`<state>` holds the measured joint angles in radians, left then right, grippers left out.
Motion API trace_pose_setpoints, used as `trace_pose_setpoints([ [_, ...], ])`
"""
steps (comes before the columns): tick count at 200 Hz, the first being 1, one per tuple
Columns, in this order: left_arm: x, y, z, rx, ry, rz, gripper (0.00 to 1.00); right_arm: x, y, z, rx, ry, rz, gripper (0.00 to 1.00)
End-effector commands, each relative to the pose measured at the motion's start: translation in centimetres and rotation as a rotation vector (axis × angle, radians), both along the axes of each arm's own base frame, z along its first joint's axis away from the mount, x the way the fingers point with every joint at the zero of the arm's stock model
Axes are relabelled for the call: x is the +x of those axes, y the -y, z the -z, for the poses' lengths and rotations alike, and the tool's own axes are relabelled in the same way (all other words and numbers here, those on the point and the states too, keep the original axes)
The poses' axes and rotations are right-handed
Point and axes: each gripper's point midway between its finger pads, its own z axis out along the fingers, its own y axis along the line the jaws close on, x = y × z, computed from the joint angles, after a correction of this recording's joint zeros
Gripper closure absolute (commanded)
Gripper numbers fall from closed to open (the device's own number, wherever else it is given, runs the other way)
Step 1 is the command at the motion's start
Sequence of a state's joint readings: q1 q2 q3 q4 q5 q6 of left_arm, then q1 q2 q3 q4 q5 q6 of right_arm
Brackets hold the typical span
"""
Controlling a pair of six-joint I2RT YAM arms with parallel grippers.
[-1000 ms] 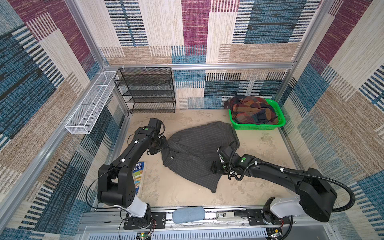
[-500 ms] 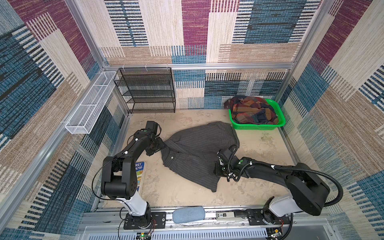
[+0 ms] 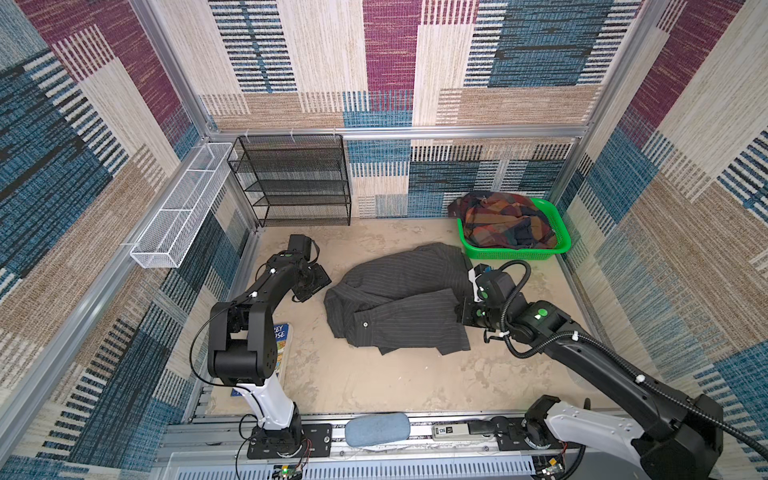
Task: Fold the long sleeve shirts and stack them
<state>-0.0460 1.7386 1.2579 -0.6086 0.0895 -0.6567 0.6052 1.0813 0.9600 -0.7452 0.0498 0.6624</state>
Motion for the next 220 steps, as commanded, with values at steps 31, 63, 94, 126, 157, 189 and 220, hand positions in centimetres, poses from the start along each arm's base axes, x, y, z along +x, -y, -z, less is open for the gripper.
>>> trace_pose_setpoints([
  [31,-1.4,1.9,-1.1,-0.088,0.012,0.015,0.35,1.2,8.3,2.1,-0.201,-0.016,0.263,0.82],
  [63,-3.5,4.4,-0.2,-0.149,-0.045,0.041,0.35,3.1,7.7,4.0,-0.17,-0.039,0.238,0.5],
  [94,-6.3,7.0,0.5,-0.244,-0.106,0.051,0.35,4.9,5.1,2.6,-0.093,0.015,0.141,0.42],
  [126,-7.7,6.8,1.0,-0.259,-0.105,0.01,0.35,5.4,3.5,3.2,-0.076,0.01,0.05,0.41],
  [157,-6.8,7.6,1.7,-0.307,-0.096,0.006,0.35,5.7,2.8,4.8,-0.087,-0.004,-0.007,0.39],
  [189,-5.7,8.4,2.4,-0.368,-0.076,-0.017,0.44,6.3,1.7,5.5,-0.081,0.017,-0.073,0.36],
  [220,-5.5,8.6,2.6,-0.377,-0.073,-0.018,0.66,7.0,1.2,8.3,-0.098,-0.023,-0.1,0.32],
])
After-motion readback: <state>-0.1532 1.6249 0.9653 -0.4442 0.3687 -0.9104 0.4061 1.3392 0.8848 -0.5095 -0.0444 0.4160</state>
